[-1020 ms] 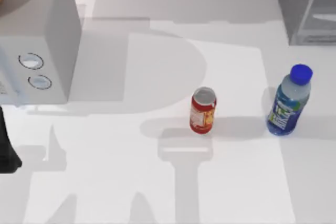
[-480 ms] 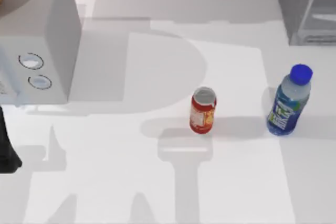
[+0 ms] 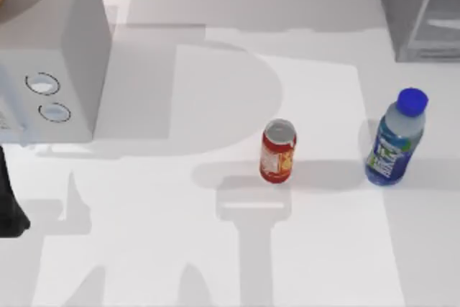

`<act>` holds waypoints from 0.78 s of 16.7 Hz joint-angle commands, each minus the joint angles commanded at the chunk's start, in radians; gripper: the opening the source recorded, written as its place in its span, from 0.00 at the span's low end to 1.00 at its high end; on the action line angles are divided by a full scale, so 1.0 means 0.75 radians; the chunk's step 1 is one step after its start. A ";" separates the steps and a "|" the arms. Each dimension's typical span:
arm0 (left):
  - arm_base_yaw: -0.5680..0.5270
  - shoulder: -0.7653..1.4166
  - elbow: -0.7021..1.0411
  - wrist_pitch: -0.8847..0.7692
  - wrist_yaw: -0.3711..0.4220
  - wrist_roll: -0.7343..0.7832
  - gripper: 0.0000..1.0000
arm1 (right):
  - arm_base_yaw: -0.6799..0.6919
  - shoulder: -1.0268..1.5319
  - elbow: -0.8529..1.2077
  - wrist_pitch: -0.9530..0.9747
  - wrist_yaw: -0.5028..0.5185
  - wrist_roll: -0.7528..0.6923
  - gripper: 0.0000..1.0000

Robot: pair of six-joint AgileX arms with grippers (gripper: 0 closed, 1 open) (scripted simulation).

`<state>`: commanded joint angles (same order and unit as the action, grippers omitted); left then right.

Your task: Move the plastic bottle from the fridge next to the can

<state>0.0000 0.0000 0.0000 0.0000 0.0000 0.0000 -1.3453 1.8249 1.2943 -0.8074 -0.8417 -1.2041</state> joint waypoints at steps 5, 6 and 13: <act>0.000 0.000 0.000 0.000 0.000 0.000 1.00 | 0.376 0.001 0.001 0.476 0.036 0.547 1.00; 0.000 0.000 0.000 0.000 0.000 0.000 1.00 | 0.440 0.000 -0.001 0.547 0.050 0.617 1.00; 0.000 0.000 0.000 0.000 0.000 0.000 1.00 | 0.560 -0.002 -0.013 0.717 0.156 0.802 1.00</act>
<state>0.0000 0.0000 0.0000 0.0000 0.0000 0.0000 -0.9256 1.8232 1.2849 -0.2697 -0.7247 -0.6023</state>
